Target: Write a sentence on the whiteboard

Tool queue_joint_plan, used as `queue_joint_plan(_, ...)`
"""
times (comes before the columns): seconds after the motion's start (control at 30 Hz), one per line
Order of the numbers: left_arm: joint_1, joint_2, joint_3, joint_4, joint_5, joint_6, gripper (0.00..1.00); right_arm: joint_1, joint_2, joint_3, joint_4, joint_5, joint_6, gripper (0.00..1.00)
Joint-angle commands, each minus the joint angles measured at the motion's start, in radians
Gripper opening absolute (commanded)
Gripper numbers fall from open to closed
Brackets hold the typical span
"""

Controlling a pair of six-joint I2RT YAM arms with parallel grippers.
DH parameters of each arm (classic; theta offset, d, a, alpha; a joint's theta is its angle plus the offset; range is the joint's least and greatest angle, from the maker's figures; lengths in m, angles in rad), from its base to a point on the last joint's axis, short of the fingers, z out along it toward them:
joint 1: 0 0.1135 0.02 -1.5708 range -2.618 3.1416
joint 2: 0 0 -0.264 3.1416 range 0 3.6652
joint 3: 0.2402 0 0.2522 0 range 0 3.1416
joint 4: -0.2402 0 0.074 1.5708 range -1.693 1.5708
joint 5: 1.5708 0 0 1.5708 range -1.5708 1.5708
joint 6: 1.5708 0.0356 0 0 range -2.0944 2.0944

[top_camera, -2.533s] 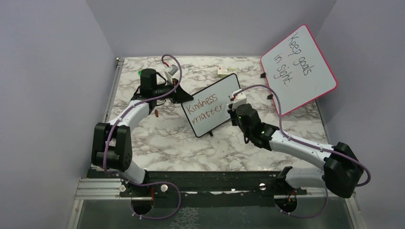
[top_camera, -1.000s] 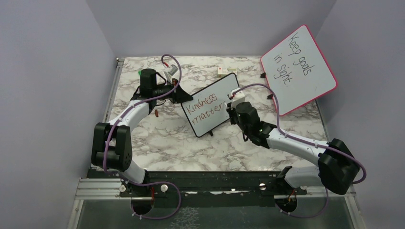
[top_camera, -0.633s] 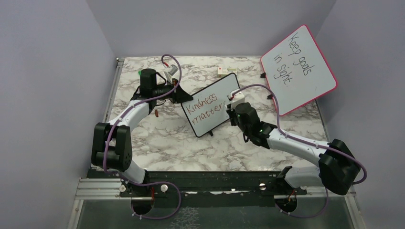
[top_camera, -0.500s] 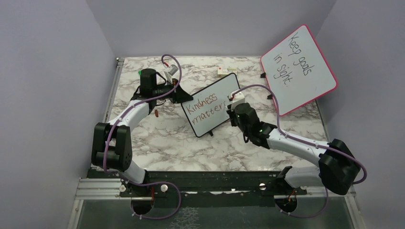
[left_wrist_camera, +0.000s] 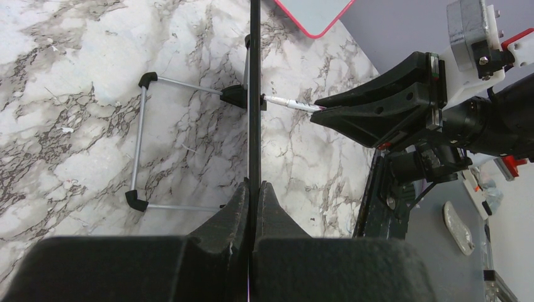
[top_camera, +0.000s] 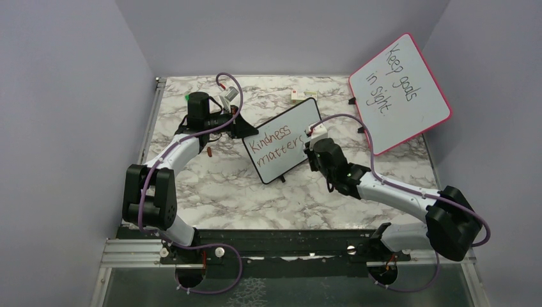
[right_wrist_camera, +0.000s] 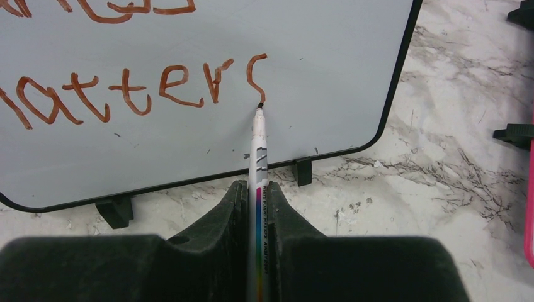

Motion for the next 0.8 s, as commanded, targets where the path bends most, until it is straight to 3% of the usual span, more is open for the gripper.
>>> queue_joint_plan(0.0, -0.001, -0.003, 0.0, -0.071, -0.009, 0.023, 0.0, -0.006, -0.003, 0.015, -0.027, -0.112, 0.005, 0.01)
queue_joint_plan(0.77, -0.001, -0.008, -0.001, -0.071, -0.022, 0.019, 0.0, 0.028, -0.158, -0.07, 0.03, -0.14, -0.009, 0.01)
